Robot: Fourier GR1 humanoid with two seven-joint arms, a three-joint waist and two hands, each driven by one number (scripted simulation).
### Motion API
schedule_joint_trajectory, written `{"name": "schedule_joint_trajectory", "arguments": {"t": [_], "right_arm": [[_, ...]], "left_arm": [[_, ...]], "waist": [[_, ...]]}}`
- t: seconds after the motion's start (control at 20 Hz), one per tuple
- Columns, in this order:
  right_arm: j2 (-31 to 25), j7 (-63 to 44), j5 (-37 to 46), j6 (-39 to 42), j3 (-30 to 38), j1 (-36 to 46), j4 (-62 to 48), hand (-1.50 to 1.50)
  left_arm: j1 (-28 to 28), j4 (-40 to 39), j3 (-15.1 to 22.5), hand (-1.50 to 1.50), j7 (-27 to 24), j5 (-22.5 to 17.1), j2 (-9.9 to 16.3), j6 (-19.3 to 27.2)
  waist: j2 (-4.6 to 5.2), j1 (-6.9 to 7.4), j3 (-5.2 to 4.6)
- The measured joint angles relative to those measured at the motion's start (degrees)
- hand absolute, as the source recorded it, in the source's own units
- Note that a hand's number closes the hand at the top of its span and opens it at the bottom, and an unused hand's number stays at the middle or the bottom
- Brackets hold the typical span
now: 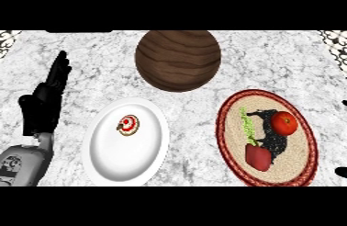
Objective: Pick the bell pepper from the placemat and place it in the bowl
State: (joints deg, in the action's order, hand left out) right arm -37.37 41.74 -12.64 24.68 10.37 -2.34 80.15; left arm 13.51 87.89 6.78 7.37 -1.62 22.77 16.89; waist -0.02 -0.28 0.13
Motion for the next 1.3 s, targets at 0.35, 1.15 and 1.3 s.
{"name": "schedule_joint_trajectory", "arguments": {"t": [0.35, 1.15, 1.3], "right_arm": [[-7.74, -4.13, 11.33, -2.57, -2.41, -1.04, 8.10, -1.50], [-6.39, -29.04, 28.18, 3.30, -17.19, 2.39, 28.07, -1.50], [-4.93, -32.96, 32.27, 4.31, -20.46, 3.12, 28.48, -1.50]], "left_arm": [[-0.18, 1.46, -0.16, 0.00, 1.03, 0.54, -0.10, -0.52], [-1.09, 2.94, -1.63, 0.00, 2.42, 2.99, -1.90, -2.10], [-1.91, 4.10, -1.78, 0.00, 2.86, 3.37, -2.29, -2.40]], "waist": [[-0.08, 0.17, -0.15], [-0.03, 0.40, -0.17], [-0.02, 0.49, -0.16]]}}
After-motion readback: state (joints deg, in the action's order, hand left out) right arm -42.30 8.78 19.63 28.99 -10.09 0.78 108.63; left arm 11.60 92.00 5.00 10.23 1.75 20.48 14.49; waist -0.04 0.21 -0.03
